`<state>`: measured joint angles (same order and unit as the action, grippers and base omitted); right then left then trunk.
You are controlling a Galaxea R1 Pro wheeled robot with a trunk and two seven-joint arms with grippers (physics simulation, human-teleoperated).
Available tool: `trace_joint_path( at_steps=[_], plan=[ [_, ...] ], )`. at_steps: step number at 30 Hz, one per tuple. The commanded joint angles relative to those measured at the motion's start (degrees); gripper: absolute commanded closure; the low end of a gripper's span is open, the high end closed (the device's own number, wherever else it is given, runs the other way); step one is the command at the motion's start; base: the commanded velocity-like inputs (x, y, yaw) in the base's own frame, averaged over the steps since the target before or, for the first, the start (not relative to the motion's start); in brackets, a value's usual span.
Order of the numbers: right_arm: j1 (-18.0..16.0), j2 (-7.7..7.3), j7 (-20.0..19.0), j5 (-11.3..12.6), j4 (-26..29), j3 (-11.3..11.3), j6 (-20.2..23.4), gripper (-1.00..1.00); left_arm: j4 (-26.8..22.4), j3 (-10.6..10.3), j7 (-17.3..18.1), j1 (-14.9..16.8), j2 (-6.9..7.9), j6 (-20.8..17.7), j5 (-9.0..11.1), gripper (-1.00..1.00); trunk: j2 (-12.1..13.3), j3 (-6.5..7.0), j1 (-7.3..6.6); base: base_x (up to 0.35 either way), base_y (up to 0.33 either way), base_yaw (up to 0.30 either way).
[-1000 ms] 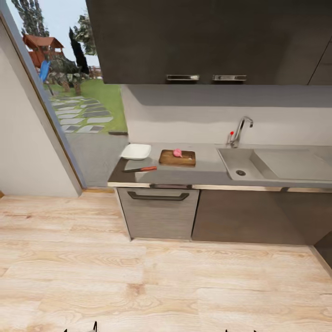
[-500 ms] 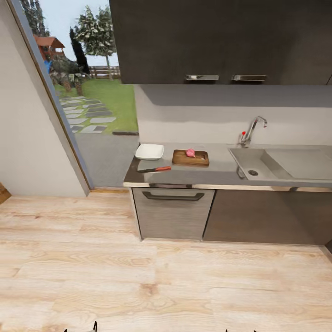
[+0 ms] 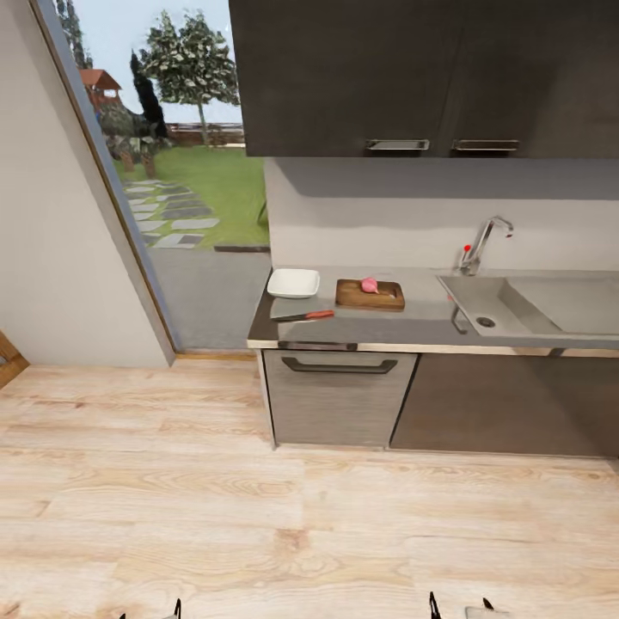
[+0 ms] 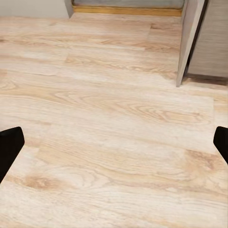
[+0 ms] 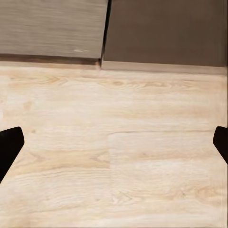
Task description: In the kitchen, take the Vidalia onion out of the sink, dice it on the chopping board with the paring knife, put the diced onion into the bowl on the countertop, then place both the paring knife and the chopping board into the sink.
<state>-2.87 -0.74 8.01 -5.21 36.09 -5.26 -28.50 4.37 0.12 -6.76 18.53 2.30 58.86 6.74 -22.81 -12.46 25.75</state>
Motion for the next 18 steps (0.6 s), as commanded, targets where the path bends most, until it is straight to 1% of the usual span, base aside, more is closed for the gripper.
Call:
trace_joint_path(
  at_steps=[1, 2, 3, 4, 6, 7, 8, 9, 10, 12, 13, 14, 15, 16, 17, 18],
  plan=[
    [0.0, 0.04, 1.7, -0.5, 4.5, 0.0, 5.3, -1.00, 0.2, 0.0, 0.0, 0.1, -0.01, 0.3, 0.1, -1.00, -0.1, -0.11, 0.03, 0.000, 0.006, 0.000],
    [0.0, 0.06, 2.2, -0.5, 6.7, 0.0, 7.9, -1.00, 0.2, 0.0, 0.0, 0.1, -0.01, 0.3, 0.1, -1.00, -0.1, -0.11, 0.03, 0.000, 0.004, 0.000],
    [0.0, 0.11, 2.9, -0.5, 11.0, 0.1, 12.9, -1.00, 0.2, 0.0, 0.0, 0.1, -0.01, 0.3, 0.1, -1.00, -0.1, -0.11, 0.03, 0.000, 0.003, 0.000],
    [0.0, 0.39, 3.5, -0.5, 17.1, 0.2, 19.0, -1.00, 0.2, 0.0, 0.0, 0.1, -0.01, 0.3, 0.1, -1.00, -0.1, -0.11, 0.03, 0.000, 0.001, 0.000],
    [0.0, 1.32, 4.0, -0.5, 24.3, 0.2, 24.5, -1.00, 0.2, 0.0, 0.0, 0.1, -0.01, 0.3, 0.1, -1.00, -0.1, -0.11, 0.03, 0.000, 0.000, 0.000],
    [0.0, 1.61, 4.1, -0.6, 25.9, 0.2, 25.5, -1.00, 0.2, 0.0, 0.0, 0.1, -0.01, 0.3, 0.1, -1.00, -0.1, -0.11, 0.03, 0.000, 0.000, 0.000],
    [0.0, 2.17, 4.2, -0.7, 28.8, 0.2, 27.5, -1.00, 0.2, 0.0, 0.0, 0.1, -0.01, 0.3, 0.1, -1.00, -0.1, -0.11, 0.03, 0.000, 0.000, 0.000],
    [-0.3, 2.90, 4.6, -0.8, 32.9, 0.3, 30.6, -1.00, 0.2, 0.0, 0.0, 0.1, -0.01, 0.3, 0.1, -1.00, -0.1, -0.11, 0.03, 0.000, 0.000, 0.000],
    [-1.0, 3.54, 5.5, -0.8, 37.8, 0.5, 35.3, -1.00, 0.2, 0.0, 0.0, 0.1, -0.01, 0.3, 0.1, -1.00, -0.1, -0.11, 0.03, 0.000, 0.000, 0.000],
    [-2.5, 3.89, 6.6, -0.9, 41.2, 1.5, 40.1, -1.00, 0.2, 0.0, 0.0, 0.1, -0.01, 0.3, 0.1, -1.00, -0.1, -0.11, 0.03, 0.000, 0.000, 0.000],
    [-3.6, 3.99, 7.5, -0.9, 42.1, 2.6, 42.1, -1.00, 0.2, 0.0, 0.0, 0.1, -0.01, 0.3, 0.1, -1.00, -0.1, -0.11, 0.03, 0.000, 0.000, 0.000],
    [-4.2, 4.03, 8.1, -0.9, 42.4, 3.2, 43.0, -1.00, 0.2, 0.0, 0.0, 0.1, -0.01, 0.3, 0.1, -1.00, -0.1, -0.11, 0.03, 0.000, 0.000, 0.000],
    [-5.5, 4.08, 9.4, -0.9, 43.0, 4.5, 44.5, -1.00, 0.2, 0.0, 0.0, 0.1, -0.01, 0.3, 0.1, -1.00, -0.1, -0.11, 0.03, 0.000, 0.000, 0.000],
    [-6.2, 4.10, 10.1, -0.9, 43.1, 5.2, 45.2, -1.00, 0.2, 0.0, 0.0, 0.1, -0.01, 0.2, 0.1, -1.00, -0.1, -0.11, 0.03, 0.000, 0.000, 0.000],
    [-7.7, 4.12, 11.8, -0.9, 43.4, 6.5, 46.4, -1.00, 0.2, 0.0, 0.0, 0.1, -0.01, 0.2, 0.1, -1.00, -0.1, -0.11, 0.03, 0.000, 0.000, 0.000],
    [-8.4, 4.13, 12.6, -0.9, 43.5, 7.1, 47.1, -1.00, 0.2, 0.0, 0.0, 0.1, -0.01, 0.3, 0.1, -1.00, -0.1, -0.11, 0.03, 0.000, 0.000, 0.000]
  ],
)
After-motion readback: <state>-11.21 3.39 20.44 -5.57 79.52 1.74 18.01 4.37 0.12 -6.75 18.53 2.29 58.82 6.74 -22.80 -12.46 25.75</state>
